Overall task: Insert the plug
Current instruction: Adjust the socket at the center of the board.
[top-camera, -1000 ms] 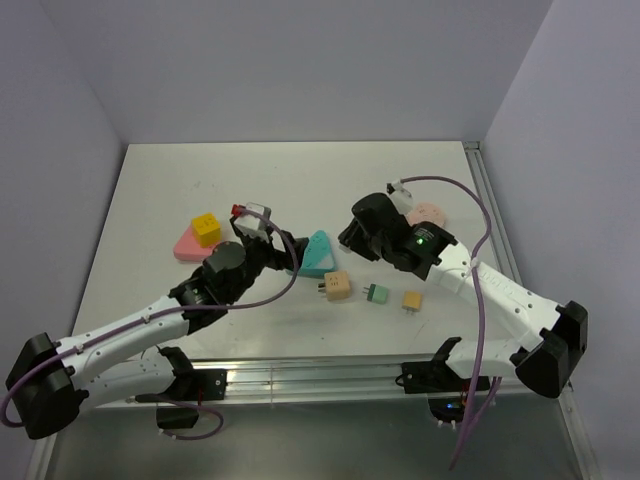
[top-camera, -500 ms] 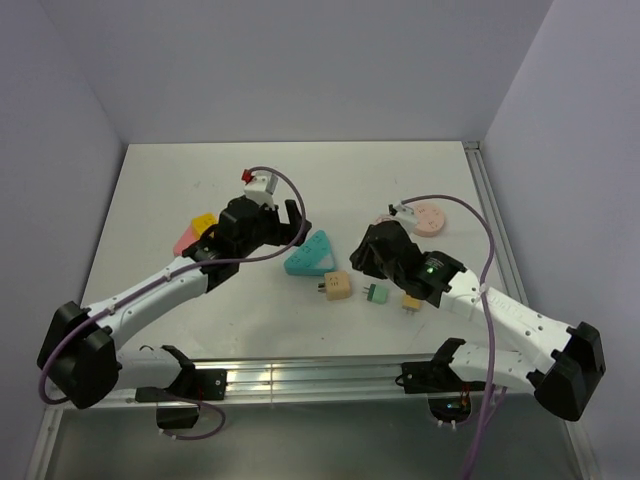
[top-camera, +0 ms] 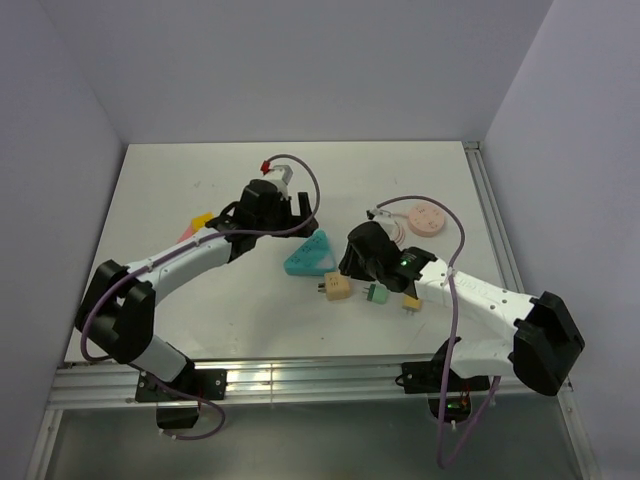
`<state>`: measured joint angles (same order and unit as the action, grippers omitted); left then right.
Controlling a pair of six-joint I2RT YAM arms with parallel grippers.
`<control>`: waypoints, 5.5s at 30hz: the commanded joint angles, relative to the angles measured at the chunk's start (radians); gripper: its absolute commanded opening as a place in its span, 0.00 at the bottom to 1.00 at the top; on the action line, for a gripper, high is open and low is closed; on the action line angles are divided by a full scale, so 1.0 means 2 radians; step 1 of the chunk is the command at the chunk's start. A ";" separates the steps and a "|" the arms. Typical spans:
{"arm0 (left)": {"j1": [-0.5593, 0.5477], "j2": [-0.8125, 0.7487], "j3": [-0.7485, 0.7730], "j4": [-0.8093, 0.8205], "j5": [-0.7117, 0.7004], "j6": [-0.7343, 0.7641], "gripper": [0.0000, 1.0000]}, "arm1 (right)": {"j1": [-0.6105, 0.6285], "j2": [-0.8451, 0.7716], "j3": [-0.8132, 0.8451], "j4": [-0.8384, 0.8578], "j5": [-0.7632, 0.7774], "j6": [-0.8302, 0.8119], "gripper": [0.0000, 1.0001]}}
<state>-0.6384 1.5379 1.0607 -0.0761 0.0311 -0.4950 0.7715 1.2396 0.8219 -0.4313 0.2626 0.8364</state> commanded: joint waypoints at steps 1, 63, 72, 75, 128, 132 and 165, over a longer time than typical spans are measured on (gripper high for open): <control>0.041 -0.022 -0.019 0.013 0.029 -0.027 1.00 | 0.000 -0.029 -0.023 0.083 -0.047 -0.029 0.00; 0.075 0.148 0.112 0.000 0.121 -0.019 0.99 | 0.037 0.086 -0.004 0.089 -0.065 -0.071 0.00; 0.107 0.112 0.077 0.021 0.137 -0.031 0.99 | -0.002 0.131 0.027 0.098 -0.083 -0.087 0.00; 0.107 0.125 0.085 0.020 0.129 -0.034 0.99 | -0.021 0.140 0.035 0.098 -0.085 -0.094 0.00; 0.041 0.000 -0.126 0.023 0.109 -0.104 0.85 | -0.049 0.149 0.042 0.125 -0.089 -0.117 0.00; 0.040 -0.032 -0.158 0.028 0.105 -0.114 0.85 | -0.049 0.162 0.055 0.124 -0.094 -0.121 0.00; 0.098 -0.083 -0.133 0.025 0.069 -0.120 0.95 | -0.048 0.204 0.111 0.094 -0.048 -0.127 0.00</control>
<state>-0.4484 1.3041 0.6647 -0.0891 0.1772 -0.7666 0.6800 1.6817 1.0439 -0.2699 0.1303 0.5793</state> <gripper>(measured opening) 0.940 0.439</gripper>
